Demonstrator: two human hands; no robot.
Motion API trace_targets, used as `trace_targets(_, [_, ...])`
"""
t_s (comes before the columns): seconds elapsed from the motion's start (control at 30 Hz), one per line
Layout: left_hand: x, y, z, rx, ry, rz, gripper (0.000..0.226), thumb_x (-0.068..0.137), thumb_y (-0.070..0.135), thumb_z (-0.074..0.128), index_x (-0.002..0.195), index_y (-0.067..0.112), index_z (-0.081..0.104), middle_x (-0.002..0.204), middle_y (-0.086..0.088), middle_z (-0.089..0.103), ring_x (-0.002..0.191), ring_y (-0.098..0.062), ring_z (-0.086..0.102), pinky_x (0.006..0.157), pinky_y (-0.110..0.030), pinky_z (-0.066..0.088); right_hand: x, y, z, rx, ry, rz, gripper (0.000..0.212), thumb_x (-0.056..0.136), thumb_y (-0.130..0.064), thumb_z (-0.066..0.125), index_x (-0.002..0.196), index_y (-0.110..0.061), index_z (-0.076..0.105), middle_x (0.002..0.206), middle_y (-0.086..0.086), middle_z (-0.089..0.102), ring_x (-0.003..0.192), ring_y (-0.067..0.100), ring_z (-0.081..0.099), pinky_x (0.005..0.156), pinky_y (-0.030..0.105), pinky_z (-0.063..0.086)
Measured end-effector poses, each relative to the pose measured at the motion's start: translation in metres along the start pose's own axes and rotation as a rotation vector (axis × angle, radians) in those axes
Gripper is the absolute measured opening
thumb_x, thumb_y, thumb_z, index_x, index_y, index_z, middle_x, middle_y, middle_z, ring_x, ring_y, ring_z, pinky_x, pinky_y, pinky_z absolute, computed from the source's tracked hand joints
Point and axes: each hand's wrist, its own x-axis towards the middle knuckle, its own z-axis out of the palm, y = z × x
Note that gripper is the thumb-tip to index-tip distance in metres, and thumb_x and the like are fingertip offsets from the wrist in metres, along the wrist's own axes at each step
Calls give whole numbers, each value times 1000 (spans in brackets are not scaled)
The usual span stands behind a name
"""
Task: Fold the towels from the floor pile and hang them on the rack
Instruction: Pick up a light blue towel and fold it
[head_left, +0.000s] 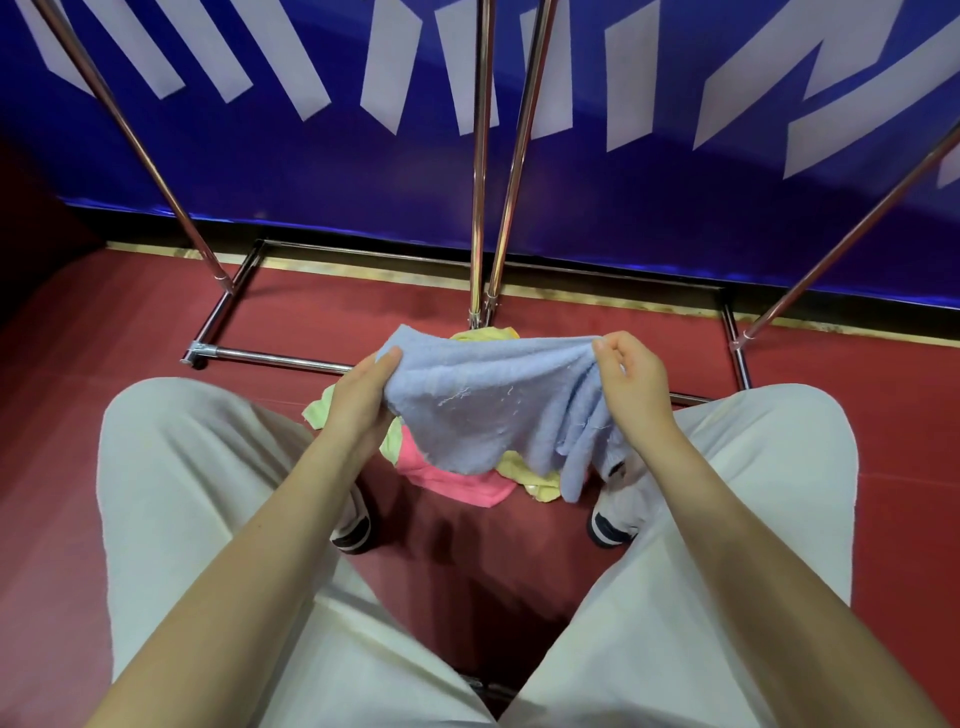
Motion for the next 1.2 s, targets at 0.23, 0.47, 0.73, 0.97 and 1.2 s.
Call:
trace_targets(0.23, [-11,3,11,33,123,93,13,96,17,56,93,15,69,84,4,72,83,-14,64,74,-28,50,-1,-1,9,-15,-86,54,16,97,-18,50,85,-10,58,69,-8,50,61,-1,46,60,11,35])
trace_targets(0.47, [-19,-13,21,314,64,232,17,95,22,56,100,20,72,100,3,72,96,-11,62,91,-29,48,-16,-13,16,403,-353,105,32,94,-9,55,125,-18,57,60,-20,56,63,-3,52,61,14,40])
trace_targets(0.73, [-38,-36,58,334,3,249,29,99,10,49,124,11,63,125,-4,65,119,-17,58,106,-35,43,-38,-34,53,741,-316,252,25,92,3,52,104,-14,65,86,6,64,83,18,61,80,28,50])
trace_targets(0.97, [-44,-37,67,30,-15,92,26,101,14,47,119,5,63,111,-11,71,107,-26,66,94,-36,52,-36,-46,62,499,-302,110,33,85,10,59,115,-3,65,89,-7,70,84,-2,67,83,14,51])
trace_targets(1.2, [-43,-34,71,-106,-6,-14,19,99,11,51,108,1,64,91,-11,70,81,-23,67,68,-28,57,-28,-40,72,62,-257,-375,5,80,-6,73,85,-4,71,81,-7,58,77,-5,57,69,7,42])
